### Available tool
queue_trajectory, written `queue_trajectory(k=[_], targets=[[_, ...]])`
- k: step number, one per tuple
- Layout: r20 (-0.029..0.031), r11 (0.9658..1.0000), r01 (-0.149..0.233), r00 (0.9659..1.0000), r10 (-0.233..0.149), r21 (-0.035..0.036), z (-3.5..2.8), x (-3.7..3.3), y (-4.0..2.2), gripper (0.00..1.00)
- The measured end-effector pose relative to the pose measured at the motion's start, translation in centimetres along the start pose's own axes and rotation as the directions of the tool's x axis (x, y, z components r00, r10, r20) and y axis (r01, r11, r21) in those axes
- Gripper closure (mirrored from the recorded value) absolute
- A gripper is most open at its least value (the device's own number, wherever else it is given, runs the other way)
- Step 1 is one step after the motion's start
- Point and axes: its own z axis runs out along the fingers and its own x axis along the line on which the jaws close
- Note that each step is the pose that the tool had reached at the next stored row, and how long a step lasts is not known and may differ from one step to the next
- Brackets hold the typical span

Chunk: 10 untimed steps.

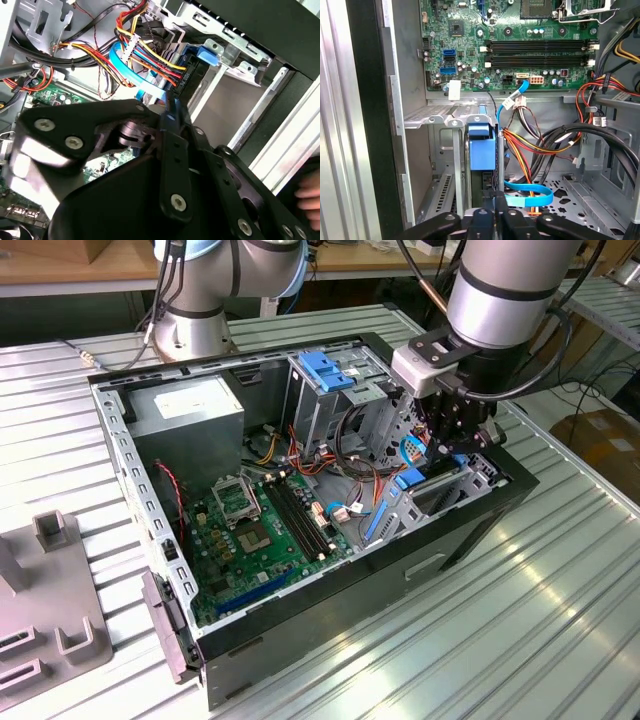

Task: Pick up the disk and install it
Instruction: 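Insert the second disk wire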

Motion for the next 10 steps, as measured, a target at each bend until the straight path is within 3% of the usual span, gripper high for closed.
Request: queue_trajectory(k=[1,10], targets=[[0.0,1.0,0.0,1.0,0.0,0.0001,0.0,0.0,0.0,0.9],[0.0,1.0,0.0,1.0,0.0,0.0014,0.0,0.0,0.0,0.9]])
